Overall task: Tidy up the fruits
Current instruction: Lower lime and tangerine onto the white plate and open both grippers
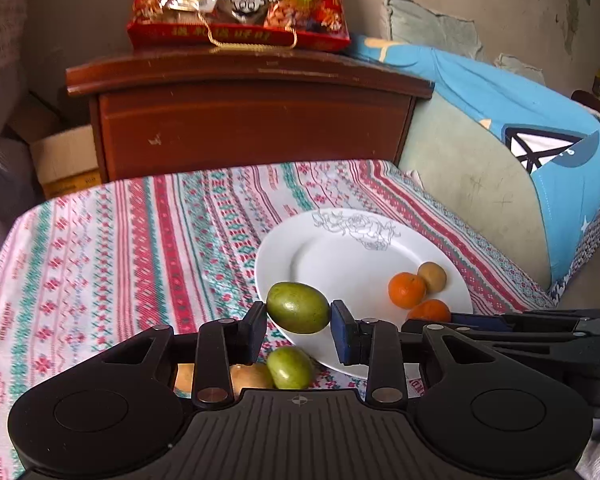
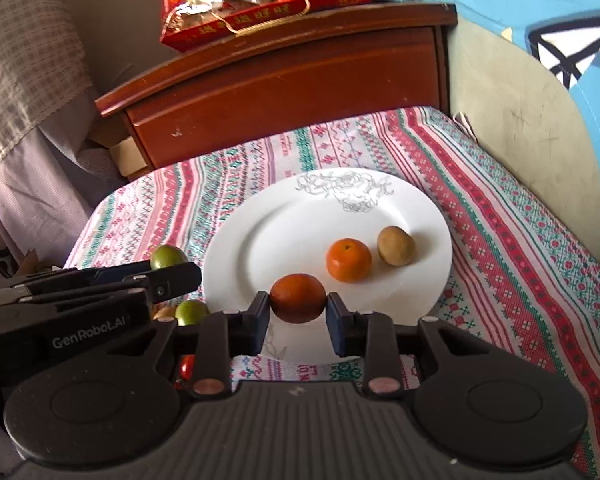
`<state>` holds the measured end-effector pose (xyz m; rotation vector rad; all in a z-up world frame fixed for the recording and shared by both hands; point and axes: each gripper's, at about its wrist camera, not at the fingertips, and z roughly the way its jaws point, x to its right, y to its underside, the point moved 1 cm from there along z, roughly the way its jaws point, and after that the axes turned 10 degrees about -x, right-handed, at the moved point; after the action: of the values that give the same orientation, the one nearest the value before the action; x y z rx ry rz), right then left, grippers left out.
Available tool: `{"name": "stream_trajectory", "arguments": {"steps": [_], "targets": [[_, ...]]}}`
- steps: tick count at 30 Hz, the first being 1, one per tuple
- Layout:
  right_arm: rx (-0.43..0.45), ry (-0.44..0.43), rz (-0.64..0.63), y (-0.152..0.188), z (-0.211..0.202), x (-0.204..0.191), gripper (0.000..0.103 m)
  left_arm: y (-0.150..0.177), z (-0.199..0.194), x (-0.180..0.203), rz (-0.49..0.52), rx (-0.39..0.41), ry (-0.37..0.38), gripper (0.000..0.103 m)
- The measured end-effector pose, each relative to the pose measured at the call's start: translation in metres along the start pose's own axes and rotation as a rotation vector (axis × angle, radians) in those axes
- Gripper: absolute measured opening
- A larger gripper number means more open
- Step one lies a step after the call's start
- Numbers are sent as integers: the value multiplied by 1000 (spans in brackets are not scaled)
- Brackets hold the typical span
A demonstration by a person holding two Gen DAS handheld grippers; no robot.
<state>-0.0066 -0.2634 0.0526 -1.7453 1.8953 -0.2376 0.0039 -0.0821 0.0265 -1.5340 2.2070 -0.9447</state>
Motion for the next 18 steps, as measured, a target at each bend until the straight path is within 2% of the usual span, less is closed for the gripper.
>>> {"name": "stream_trajectory", "arguments": {"steps": [6, 13, 15, 18], "targets": [[-17, -2, 30, -2, 8, 4, 32, -5, 17, 5, 0, -33, 2, 32], [11, 0, 53, -4, 4, 6, 34, -12, 16, 5, -30, -20, 17, 35], [15, -4, 57, -5, 1, 5, 34, -14, 11, 4, -32, -2, 13, 37], [21, -7, 46, -5, -1, 2, 34, -17, 4, 1, -47, 13, 10, 45]]}}
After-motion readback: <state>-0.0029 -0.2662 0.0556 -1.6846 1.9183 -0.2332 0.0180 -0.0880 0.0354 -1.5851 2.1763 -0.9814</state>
